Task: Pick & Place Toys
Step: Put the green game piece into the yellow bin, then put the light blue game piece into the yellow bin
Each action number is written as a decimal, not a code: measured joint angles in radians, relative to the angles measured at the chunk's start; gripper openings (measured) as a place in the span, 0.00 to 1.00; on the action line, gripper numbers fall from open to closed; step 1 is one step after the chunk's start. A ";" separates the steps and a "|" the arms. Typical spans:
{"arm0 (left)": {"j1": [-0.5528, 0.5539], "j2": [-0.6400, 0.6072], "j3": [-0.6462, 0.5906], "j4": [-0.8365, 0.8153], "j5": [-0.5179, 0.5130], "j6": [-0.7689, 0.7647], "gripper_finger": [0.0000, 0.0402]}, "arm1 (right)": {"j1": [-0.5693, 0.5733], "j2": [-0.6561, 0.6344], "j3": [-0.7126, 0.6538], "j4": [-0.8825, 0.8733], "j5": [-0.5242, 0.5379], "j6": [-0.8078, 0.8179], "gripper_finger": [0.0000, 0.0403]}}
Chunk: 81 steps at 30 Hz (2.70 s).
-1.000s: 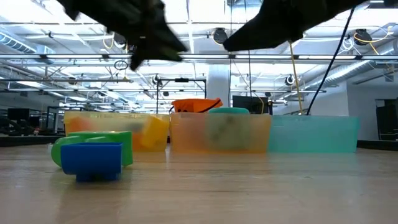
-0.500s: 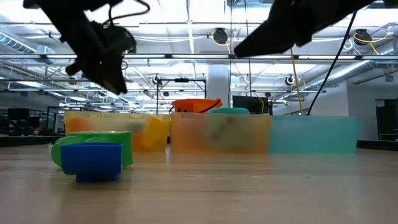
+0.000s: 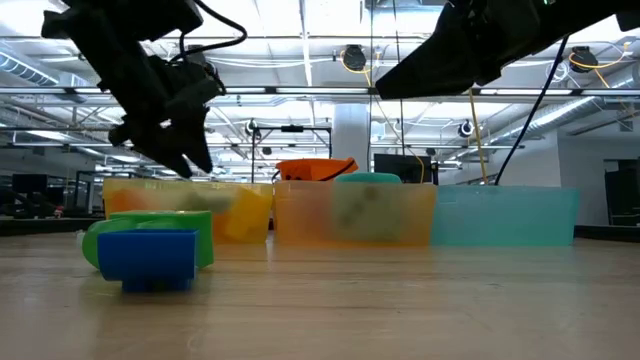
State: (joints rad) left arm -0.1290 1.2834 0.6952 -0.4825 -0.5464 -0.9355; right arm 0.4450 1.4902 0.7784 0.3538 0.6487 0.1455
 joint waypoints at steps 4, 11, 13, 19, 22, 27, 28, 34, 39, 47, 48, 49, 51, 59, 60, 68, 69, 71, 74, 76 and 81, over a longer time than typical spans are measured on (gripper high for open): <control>0.020 -0.006 0.009 -0.008 0.079 0.145 0.67 | 0.001 0.000 0.000 0.001 0.000 0.000 0.36; 0.018 -0.122 0.118 -0.053 0.349 0.266 0.77 | 0.001 0.000 0.000 0.005 -0.028 0.000 0.36; -0.020 -0.140 0.131 0.010 0.402 0.312 0.78 | 0.002 0.000 0.000 0.009 -0.028 -0.001 0.36; -0.208 -0.118 0.130 0.081 0.459 0.407 0.76 | 0.002 0.000 0.000 0.010 -0.027 0.000 0.36; -0.294 -0.058 0.124 0.068 0.431 0.480 0.77 | 0.002 0.000 0.000 0.011 -0.027 -0.001 0.35; -0.380 0.065 0.126 0.064 0.341 0.598 0.77 | 0.002 0.000 0.000 0.016 -0.027 -0.001 0.35; -0.387 0.090 0.126 0.057 0.321 0.603 0.77 | 0.002 0.000 0.000 0.017 -0.028 -0.001 0.35; -0.379 0.222 0.125 0.014 0.280 0.590 0.77 | 0.002 0.000 0.000 0.023 -0.063 -0.001 0.35; -0.344 0.294 0.125 -0.035 0.290 0.566 0.77 | 0.002 0.000 0.000 0.024 -0.078 -0.001 0.35; -0.289 0.354 0.129 -0.050 0.365 0.557 0.77 | 0.002 0.000 0.000 0.023 -0.078 -0.003 0.35; -0.283 0.357 0.129 -0.044 0.394 0.560 0.77 | 0.002 0.000 0.000 0.022 -0.078 -0.005 0.35; -0.276 0.357 0.128 -0.040 0.419 0.565 0.76 | 0.002 0.000 0.000 0.023 -0.078 -0.007 0.35; -0.271 0.357 0.128 -0.034 0.441 0.572 0.73 | 0.002 0.000 0.000 0.022 -0.078 -0.008 0.35; -0.274 0.357 0.127 -0.012 0.468 0.524 0.41 | 0.002 0.000 0.000 0.021 -0.078 -0.008 0.35; -0.274 0.357 0.127 -0.009 0.459 0.509 0.37 | 0.002 0.000 0.000 0.021 -0.078 -0.008 0.35; -0.262 0.361 0.128 0.088 0.395 0.491 0.35 | 0.002 0.000 0.000 0.021 -0.078 -0.008 0.35; -0.262 0.361 0.135 0.083 0.393 0.492 0.36 | 0.002 0.000 0.000 0.021 -0.078 -0.008 0.35; -0.263 0.361 0.159 0.061 0.387 0.495 0.38 | 0.002 0.000 0.000 0.021 -0.078 -0.008 0.35; -0.262 0.361 0.213 0.005 0.379 0.536 0.36 | 0.002 0.000 0.000 0.022 -0.078 -0.008 0.35; -0.257 0.361 0.265 -0.060 0.365 0.562 0.34 | 0.002 0.000 0.000 0.022 -0.078 -0.008 0.35; -0.232 0.361 0.432 -0.298 0.282 0.568 0.34 | 0.002 0.000 0.000 0.023 -0.078 -0.008 0.35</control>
State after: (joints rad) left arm -0.3610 1.6441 1.1276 -0.7807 -0.2649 -0.3679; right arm 0.4465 1.4906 0.7784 0.3767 0.5709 0.1372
